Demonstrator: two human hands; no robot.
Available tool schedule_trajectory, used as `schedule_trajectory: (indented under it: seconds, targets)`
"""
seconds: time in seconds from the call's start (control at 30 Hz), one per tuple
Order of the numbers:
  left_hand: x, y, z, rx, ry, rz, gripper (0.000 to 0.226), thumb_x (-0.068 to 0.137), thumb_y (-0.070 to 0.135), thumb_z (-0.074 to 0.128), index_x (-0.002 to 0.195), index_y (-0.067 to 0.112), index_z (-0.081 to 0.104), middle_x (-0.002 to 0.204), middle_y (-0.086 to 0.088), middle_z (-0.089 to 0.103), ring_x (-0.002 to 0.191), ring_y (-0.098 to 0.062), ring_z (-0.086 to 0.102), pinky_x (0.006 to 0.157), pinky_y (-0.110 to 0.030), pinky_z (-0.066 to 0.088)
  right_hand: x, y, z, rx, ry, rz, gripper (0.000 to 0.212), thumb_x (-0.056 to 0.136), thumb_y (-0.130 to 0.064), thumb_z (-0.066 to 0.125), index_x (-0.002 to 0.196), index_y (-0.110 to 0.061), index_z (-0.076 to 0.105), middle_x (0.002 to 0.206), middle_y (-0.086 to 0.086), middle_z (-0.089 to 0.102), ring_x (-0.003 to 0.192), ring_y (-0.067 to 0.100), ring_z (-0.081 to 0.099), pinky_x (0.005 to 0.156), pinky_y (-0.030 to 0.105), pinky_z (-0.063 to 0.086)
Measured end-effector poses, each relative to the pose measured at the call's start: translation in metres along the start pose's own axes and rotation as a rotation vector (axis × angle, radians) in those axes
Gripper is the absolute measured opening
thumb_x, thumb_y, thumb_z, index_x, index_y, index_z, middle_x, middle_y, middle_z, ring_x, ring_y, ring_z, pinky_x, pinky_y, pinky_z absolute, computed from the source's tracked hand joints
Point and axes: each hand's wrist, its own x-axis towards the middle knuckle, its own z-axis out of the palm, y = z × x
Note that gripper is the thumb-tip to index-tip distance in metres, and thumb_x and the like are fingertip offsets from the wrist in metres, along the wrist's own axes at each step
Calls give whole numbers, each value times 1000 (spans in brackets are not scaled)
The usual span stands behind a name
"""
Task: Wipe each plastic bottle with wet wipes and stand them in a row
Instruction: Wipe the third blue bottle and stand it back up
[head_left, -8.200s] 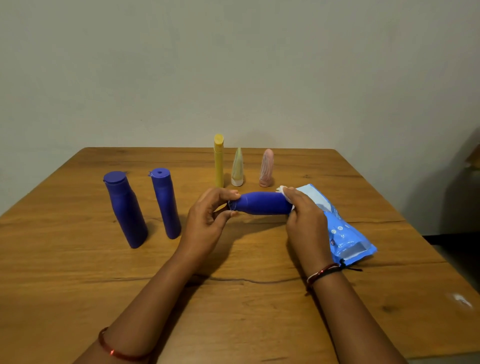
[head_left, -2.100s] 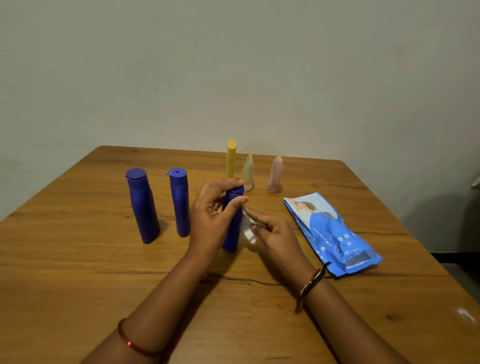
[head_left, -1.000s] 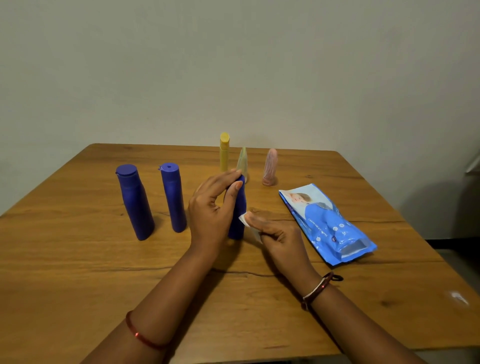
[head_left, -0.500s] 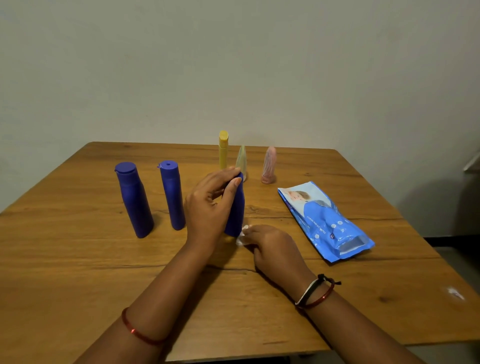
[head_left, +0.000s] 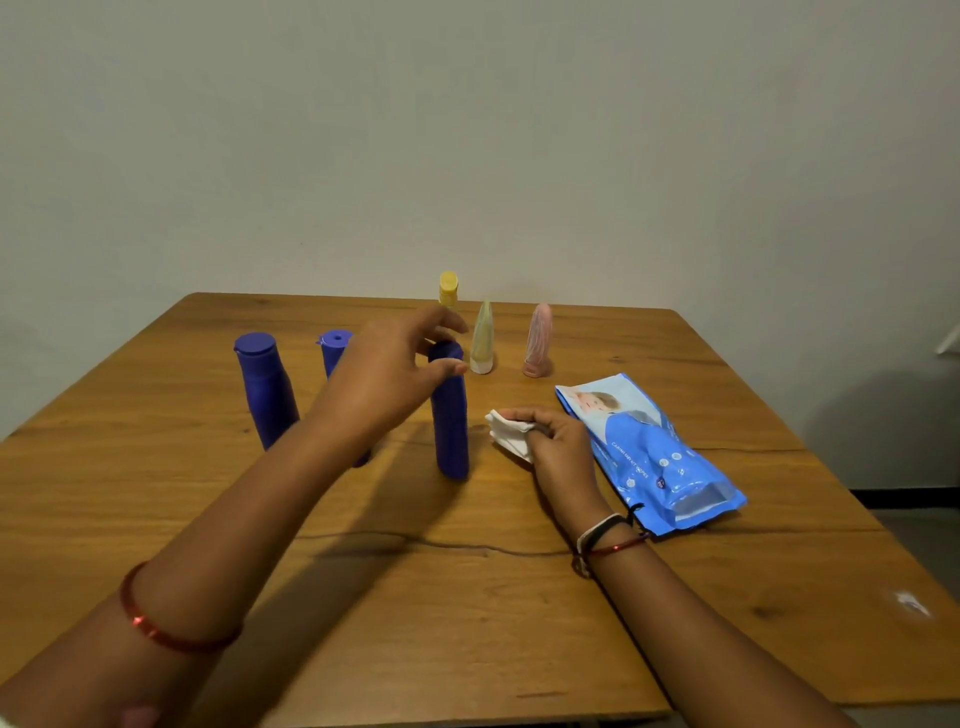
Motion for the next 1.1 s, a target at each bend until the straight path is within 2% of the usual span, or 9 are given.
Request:
schedule_trajectory:
  seconds: [0.07,0.1,0.13,0.17,0.23,0.3,0.7,1.1]
  targets:
    - [2,1,-13,80,-35,24,41,86,22,68,124,31,55,122,9,62,106,-2,54,88,-25,41,2,0,4,18,-1,-13,45,83,9,44,96,-23,73,103,-8,69,100,3,58,75,10,42]
    - [3,1,-19,122,-52,41,41,86,21,68,124,31,55,121,9,62,109,-5,56,96,-29,40,2,-1,6,23,-5,-19,45,82,9,44,95,-23,73,103,-8,69,99,3,58,75,10,42]
    - [5,1,-25,172,-68,62,40,86,22,68,122,31,56,121,9,63,111,-8,57,107,-35,33,2,-1,6,23,-10,-26,46,82,9,44,95,-23,73,102,-8,69,99,2,58,75,9,42]
    - [7,1,-29,228,-78,85,38,85,23,69,121,31,56,120,9,64,112,-9,59,115,-39,20,2,-1,6,19,-17,-30,46,82,9,43,95,-24,73,101,-9,69,98,1,58,75,9,42]
    - [11,0,-34,309,-80,123,35,86,24,68,119,29,58,119,9,64,110,-9,59,118,-40,0,2,0,6,6,-31,-35,46,82,9,44,95,-25,73,99,-12,68,96,0,57,74,10,42]
    - [15,-2,-36,344,-80,145,32,87,23,67,117,29,58,119,9,64,110,-9,59,118,-39,-5,2,2,5,1,-37,-37,46,83,9,44,96,-24,73,100,-12,67,97,0,56,75,10,42]
    - [22,-29,-43,397,-95,114,31,88,21,66,117,26,60,119,8,65,111,-10,59,117,-41,-7,4,5,6,18,-27,-80,46,81,11,45,94,-22,74,99,-10,68,97,-2,57,74,2,42]
    - [22,-33,-48,348,-121,102,32,87,19,67,117,27,59,119,9,64,111,-10,60,118,-43,-7,5,6,5,8,-16,-55,46,80,11,45,94,-23,74,102,-8,69,99,3,58,78,12,43]
